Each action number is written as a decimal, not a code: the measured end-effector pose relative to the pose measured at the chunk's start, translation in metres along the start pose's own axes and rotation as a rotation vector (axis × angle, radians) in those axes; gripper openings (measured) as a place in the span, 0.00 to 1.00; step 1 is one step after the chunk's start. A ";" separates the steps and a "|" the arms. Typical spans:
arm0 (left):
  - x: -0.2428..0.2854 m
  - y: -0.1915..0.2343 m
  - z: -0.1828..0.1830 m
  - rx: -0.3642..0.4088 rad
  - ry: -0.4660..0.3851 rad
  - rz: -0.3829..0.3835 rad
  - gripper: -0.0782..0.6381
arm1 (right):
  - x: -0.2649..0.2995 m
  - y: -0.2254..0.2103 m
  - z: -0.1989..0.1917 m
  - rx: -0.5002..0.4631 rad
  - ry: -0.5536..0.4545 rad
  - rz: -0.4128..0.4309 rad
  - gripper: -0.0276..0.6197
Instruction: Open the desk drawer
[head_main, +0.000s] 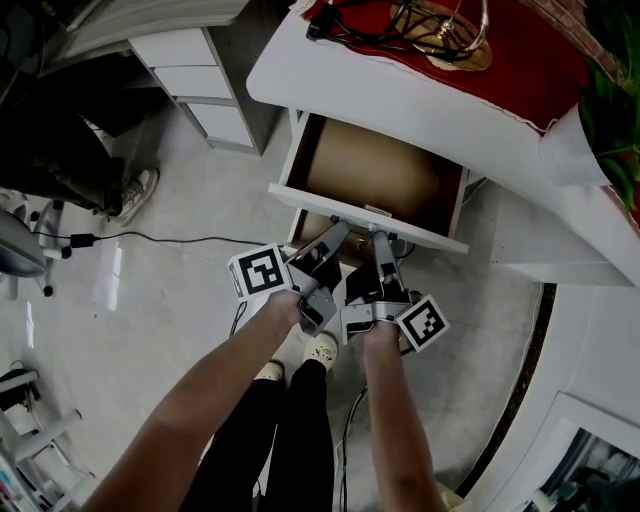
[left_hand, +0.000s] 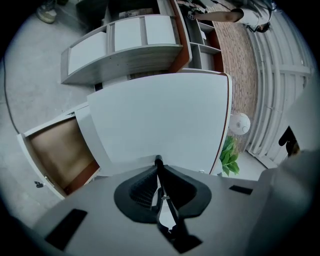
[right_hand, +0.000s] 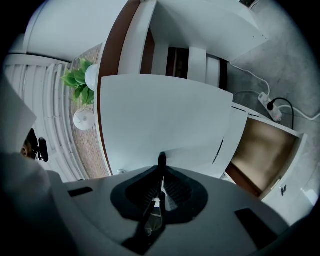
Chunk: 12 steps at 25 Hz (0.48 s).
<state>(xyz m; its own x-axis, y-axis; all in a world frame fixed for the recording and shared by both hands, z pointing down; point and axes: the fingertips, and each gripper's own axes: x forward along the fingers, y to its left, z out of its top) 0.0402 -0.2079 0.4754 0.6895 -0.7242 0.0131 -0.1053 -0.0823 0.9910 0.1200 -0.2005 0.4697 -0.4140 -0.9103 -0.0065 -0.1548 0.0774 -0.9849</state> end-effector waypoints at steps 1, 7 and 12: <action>-0.002 0.002 -0.001 0.008 0.008 0.002 0.17 | -0.002 -0.002 -0.001 -0.003 0.001 -0.001 0.11; -0.013 0.017 -0.012 0.015 0.038 0.028 0.17 | -0.014 -0.016 -0.012 -0.003 0.005 -0.017 0.11; -0.026 0.043 -0.024 0.002 0.066 0.083 0.17 | -0.027 -0.041 -0.026 -0.005 0.037 -0.071 0.11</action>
<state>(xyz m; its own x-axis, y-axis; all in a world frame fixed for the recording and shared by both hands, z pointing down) 0.0349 -0.1762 0.5205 0.7242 -0.6817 0.1040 -0.1654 -0.0253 0.9859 0.1140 -0.1682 0.5152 -0.4346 -0.8979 0.0703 -0.1896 0.0149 -0.9817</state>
